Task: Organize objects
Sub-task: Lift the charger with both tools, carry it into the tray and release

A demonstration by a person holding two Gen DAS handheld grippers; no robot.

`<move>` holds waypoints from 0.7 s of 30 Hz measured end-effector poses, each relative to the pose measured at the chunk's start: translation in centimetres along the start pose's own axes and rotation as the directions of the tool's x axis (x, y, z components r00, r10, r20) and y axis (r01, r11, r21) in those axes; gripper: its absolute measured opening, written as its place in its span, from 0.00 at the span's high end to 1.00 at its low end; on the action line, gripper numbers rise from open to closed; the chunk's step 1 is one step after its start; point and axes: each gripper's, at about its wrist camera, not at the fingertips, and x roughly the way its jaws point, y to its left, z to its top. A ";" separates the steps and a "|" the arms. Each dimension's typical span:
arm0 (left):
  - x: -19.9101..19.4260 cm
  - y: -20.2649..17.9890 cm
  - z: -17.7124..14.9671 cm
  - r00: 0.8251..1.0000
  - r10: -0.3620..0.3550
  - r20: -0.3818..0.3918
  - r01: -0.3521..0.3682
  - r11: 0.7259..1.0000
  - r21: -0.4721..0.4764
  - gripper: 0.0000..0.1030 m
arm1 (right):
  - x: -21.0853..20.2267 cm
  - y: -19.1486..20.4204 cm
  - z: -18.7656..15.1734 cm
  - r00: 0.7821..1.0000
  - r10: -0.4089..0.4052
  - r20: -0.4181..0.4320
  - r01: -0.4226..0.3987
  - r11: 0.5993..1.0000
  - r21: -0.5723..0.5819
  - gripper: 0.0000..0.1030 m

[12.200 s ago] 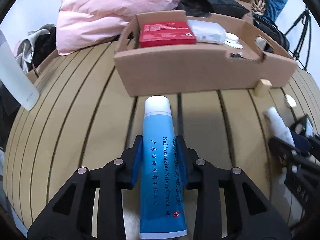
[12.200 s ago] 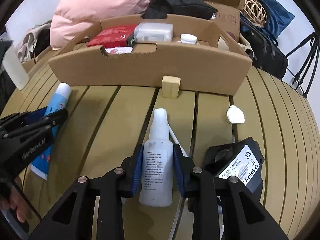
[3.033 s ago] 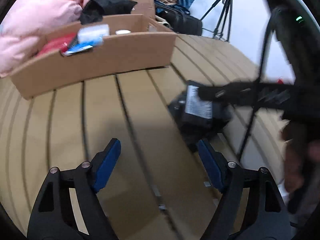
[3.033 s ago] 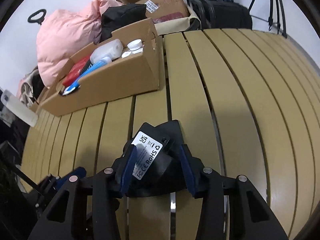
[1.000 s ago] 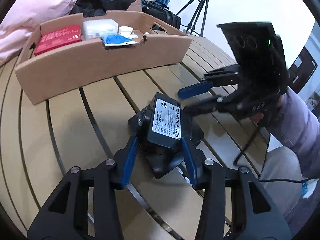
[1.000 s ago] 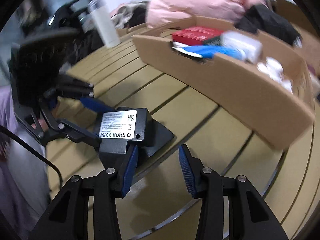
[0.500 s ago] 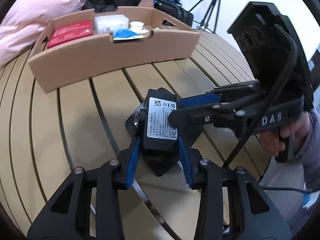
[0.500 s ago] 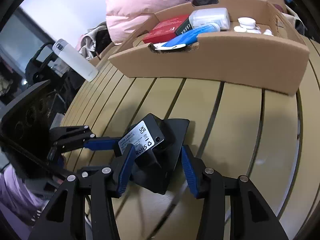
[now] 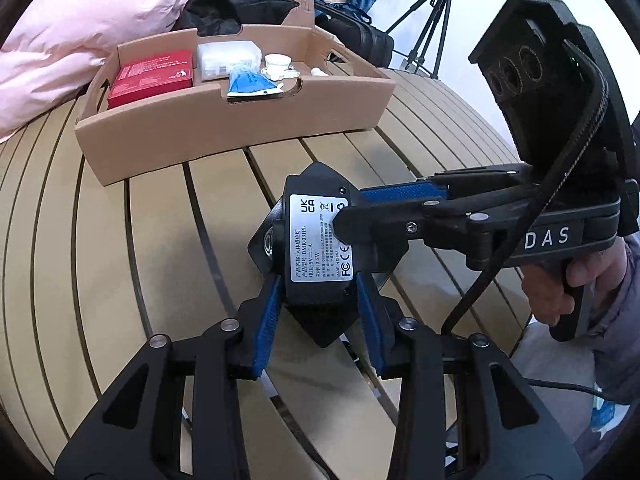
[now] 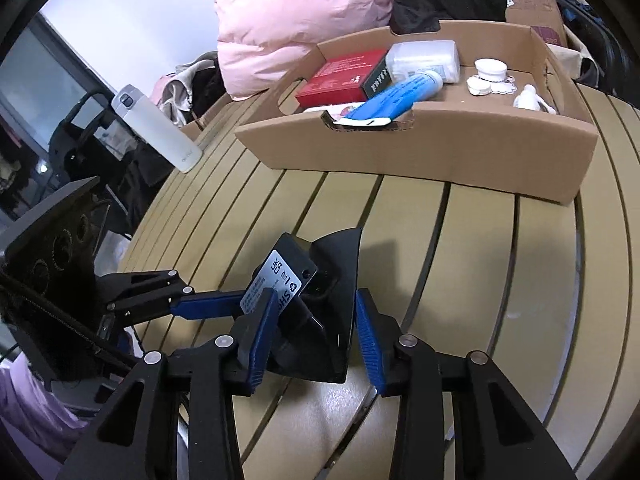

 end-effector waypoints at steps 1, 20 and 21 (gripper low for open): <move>-0.4 0.0 0.1 1.000 -0.012 0.009 0.012 1.000 -0.014 0.67 | -0.1 0.0 -0.1 1.000 0.000 0.003 0.000 1.000 0.002 0.59; -3.4 -1.9 16.5 0.990 -0.055 0.132 0.040 0.993 0.113 0.67 | -10.4 -1.4 11.9 0.990 -0.023 0.140 0.024 1.000 -0.011 0.60; -2.6 -1.7 17.4 0.990 -0.056 0.128 0.042 0.993 0.112 0.67 | -10.4 -2.4 13.0 0.991 -0.030 0.134 0.030 1.000 0.002 0.60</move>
